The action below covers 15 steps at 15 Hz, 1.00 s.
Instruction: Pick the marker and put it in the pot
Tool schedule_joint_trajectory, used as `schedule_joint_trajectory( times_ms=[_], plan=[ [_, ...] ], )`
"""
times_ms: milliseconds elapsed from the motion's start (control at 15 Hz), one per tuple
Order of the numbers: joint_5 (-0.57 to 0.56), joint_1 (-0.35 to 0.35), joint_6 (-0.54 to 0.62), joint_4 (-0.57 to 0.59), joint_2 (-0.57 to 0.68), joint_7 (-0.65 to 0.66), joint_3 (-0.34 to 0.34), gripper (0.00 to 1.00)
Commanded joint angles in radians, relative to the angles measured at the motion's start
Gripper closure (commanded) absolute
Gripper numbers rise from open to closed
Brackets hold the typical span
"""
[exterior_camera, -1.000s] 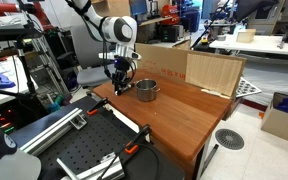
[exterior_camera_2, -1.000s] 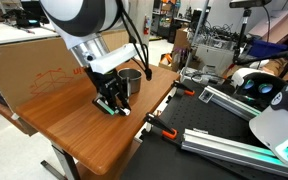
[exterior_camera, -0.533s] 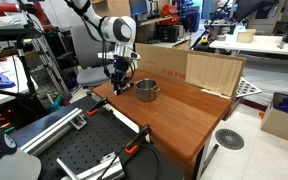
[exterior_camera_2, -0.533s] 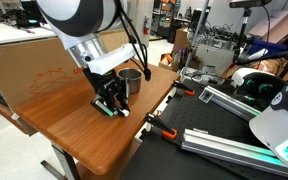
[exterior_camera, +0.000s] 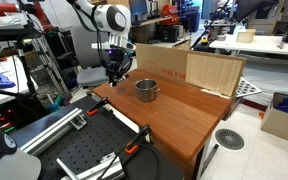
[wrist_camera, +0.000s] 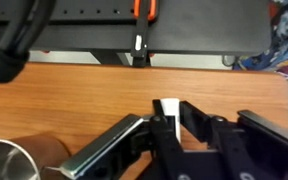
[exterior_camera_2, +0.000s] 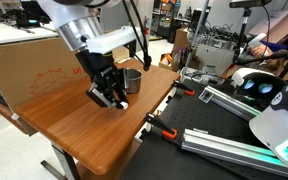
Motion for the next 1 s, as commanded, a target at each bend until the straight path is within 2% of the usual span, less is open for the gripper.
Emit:
schedule_joint_trajectory(
  times_ms=[0,533,933],
  plan=[
    [0.021,-0.026,-0.069,-0.068,-0.103,-0.086,0.020,0.94],
    [0.146,-0.113,-0.286,-0.170,-0.312,-0.327,0.013,0.94],
    [0.221,-0.192,-0.430,-0.151,-0.362,-0.482,-0.029,0.94]
  ],
)
